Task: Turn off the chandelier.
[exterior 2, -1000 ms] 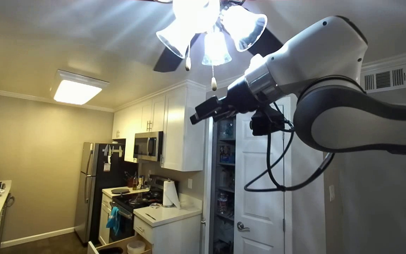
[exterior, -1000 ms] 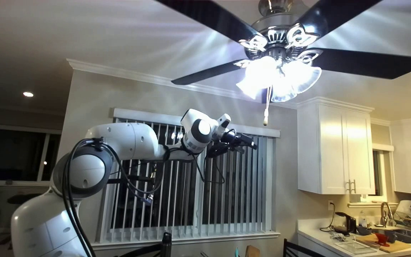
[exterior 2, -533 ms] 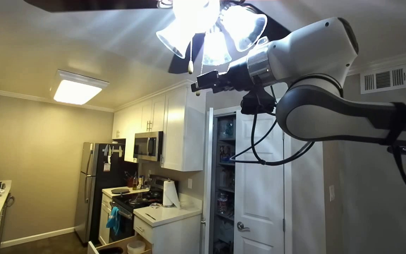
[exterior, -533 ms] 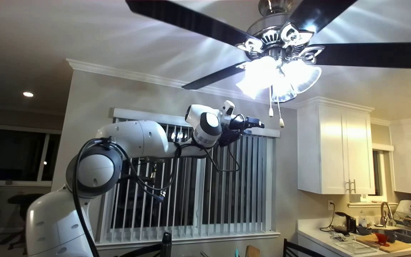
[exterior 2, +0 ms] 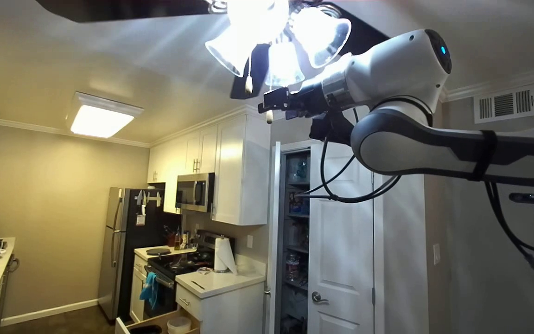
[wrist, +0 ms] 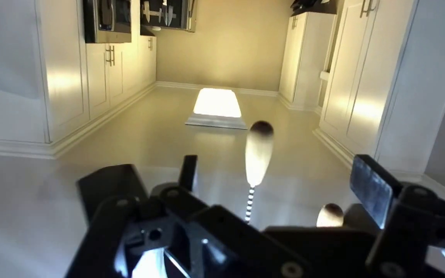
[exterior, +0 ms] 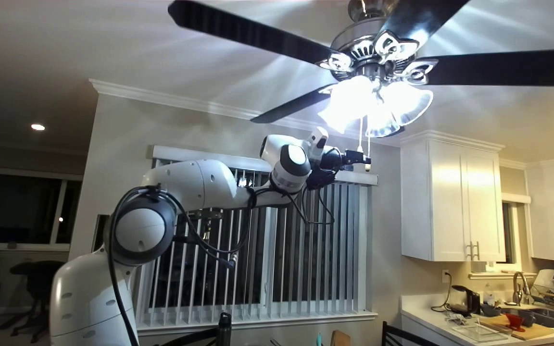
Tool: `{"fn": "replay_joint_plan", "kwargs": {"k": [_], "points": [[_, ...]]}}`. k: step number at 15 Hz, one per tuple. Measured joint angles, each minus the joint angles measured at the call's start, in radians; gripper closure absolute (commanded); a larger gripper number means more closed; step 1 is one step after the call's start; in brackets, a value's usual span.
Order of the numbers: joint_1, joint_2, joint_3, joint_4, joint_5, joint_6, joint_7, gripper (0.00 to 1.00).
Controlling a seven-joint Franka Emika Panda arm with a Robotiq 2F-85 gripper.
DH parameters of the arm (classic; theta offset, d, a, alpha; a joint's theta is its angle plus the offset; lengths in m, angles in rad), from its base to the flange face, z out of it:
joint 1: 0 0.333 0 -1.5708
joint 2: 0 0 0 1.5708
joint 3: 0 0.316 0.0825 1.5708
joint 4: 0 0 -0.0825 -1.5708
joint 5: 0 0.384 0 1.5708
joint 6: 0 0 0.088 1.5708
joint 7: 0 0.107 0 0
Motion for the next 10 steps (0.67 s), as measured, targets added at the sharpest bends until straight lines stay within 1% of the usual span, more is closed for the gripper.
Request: {"fn": "replay_joint_plan", "kwargs": {"k": [4, 10], "points": [[-0.006, 0.019, 0.011, 0.032, 0.000, 0.000, 0.025, 0.00], [-0.017, 0.030, 0.033, 0.035, 0.000, 0.000, 0.036, 0.00]]}}
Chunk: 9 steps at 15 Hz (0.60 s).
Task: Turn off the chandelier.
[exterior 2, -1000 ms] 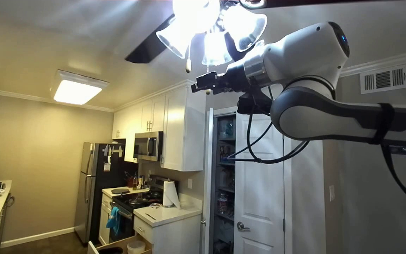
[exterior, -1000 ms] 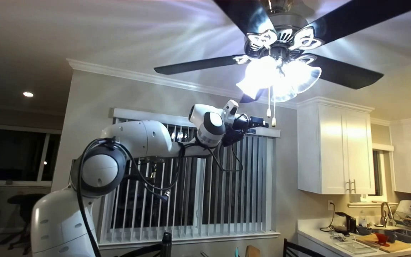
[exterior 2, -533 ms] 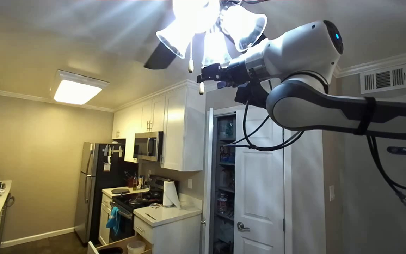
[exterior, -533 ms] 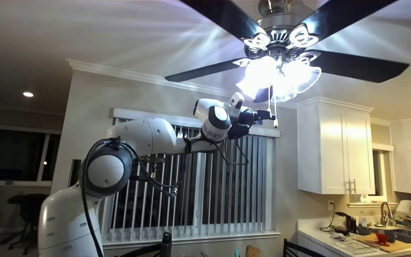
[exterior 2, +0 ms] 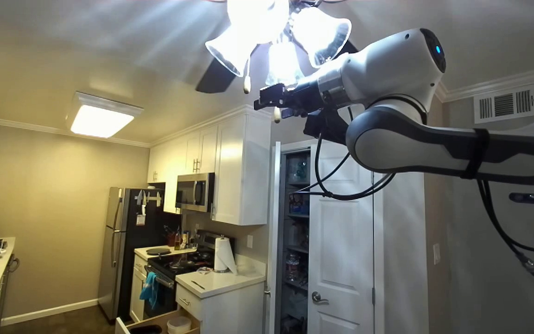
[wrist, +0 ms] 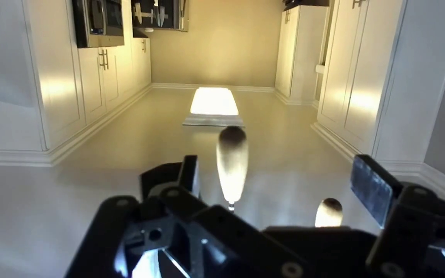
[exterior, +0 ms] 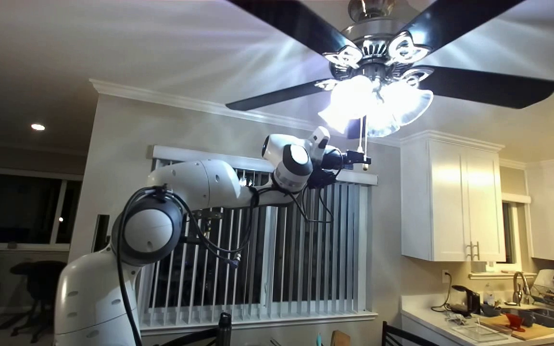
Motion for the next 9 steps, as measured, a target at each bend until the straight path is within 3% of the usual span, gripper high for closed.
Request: {"fn": "replay_joint_plan", "kwargs": {"k": [1, 2, 3, 8, 9], "points": [[-0.001, 0.000, 0.000, 0.000, 0.000, 0.000, 0.000, 0.00], [-0.003, 0.000, 0.001, 0.000, 0.000, 0.000, 0.000, 0.25], [-0.006, 0.000, 0.001, 0.001, 0.000, 0.000, 0.000, 0.27], [-0.010, 0.000, -0.001, 0.001, 0.000, 0.000, 0.000, 0.61], [-0.010, 0.000, -0.001, 0.001, 0.000, 0.000, 0.000, 0.16]]}}
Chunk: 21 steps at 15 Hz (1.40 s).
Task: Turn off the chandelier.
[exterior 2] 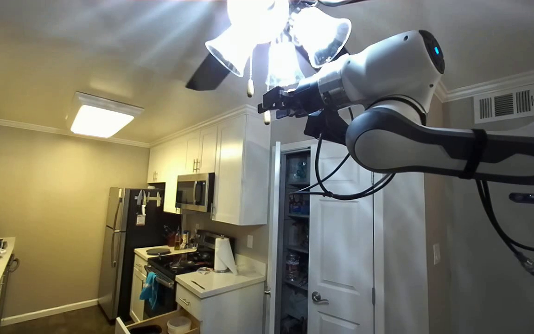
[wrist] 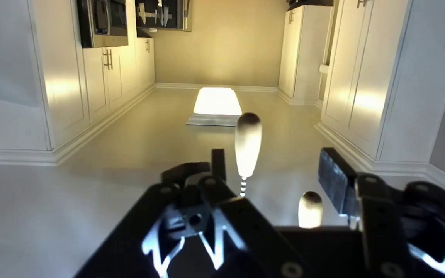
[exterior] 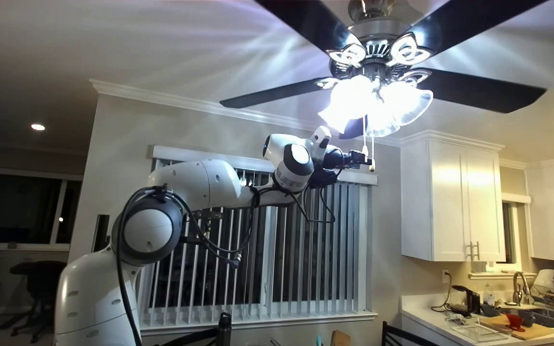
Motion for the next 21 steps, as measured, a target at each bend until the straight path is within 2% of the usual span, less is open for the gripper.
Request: {"fn": "replay_joint_plan", "kwargs": {"k": [1, 2, 3, 4, 6, 10, 11, 18, 19, 21], "points": [[0.000, 0.000, 0.000, 0.000, 0.000, 0.000, 0.000, 0.20], [0.000, 0.000, 0.000, 0.000, 0.000, 0.000, 0.000, 0.19], [0.000, 0.000, 0.000, 0.000, 0.000, 0.000, 0.000, 0.44], [-0.001, 0.000, 0.000, 0.000, 0.000, 0.000, 0.000, 0.61], [-0.001, 0.000, 0.000, 0.000, 0.000, 0.000, 0.000, 0.68], [-0.001, 0.000, 0.002, 0.000, 0.000, 0.000, 0.000, 0.96], [-0.001, 0.000, 0.003, 0.000, 0.000, 0.000, 0.000, 0.98], [0.001, 0.000, 0.011, 0.000, 0.000, -0.001, 0.000, 1.00], [0.002, 0.000, 0.011, 0.000, 0.000, -0.001, 0.000, 0.74], [0.002, 0.000, 0.011, 0.000, 0.000, -0.001, 0.000, 0.69]]}}
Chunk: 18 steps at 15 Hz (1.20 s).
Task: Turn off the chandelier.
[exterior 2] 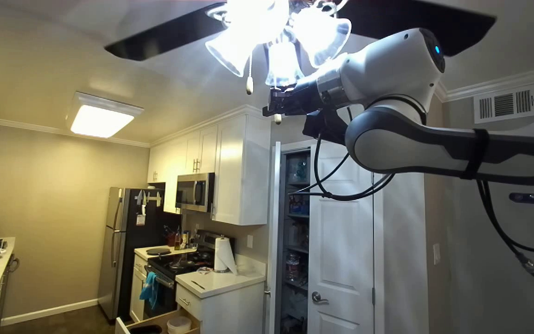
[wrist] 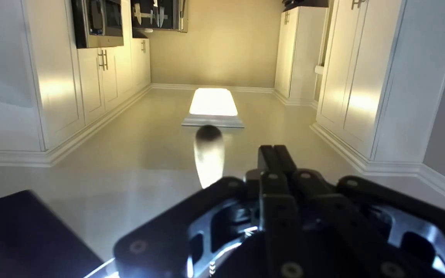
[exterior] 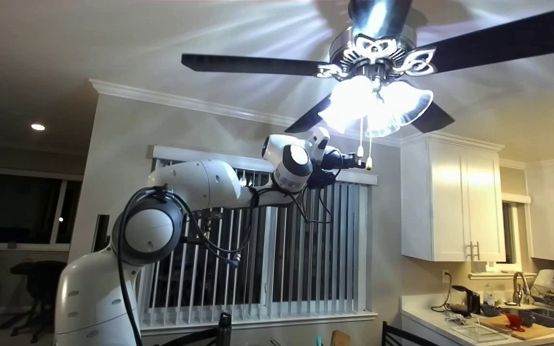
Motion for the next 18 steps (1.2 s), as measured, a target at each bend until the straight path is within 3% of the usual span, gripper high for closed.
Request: {"fn": "replay_joint_plan", "kwargs": {"k": [4, 10, 13, 18], "points": [[0.006, 0.000, 0.000, 0.000, 0.011, -0.013, -0.002, 0.43], [0.149, 0.015, -0.073, -0.001, 0.043, -0.117, -0.008, 0.04], [0.187, 0.015, -0.106, 0.000, 0.041, -0.129, -0.008, 0.00], [0.183, 0.015, -0.120, 0.022, -0.032, -0.119, 0.001, 0.00]]}}
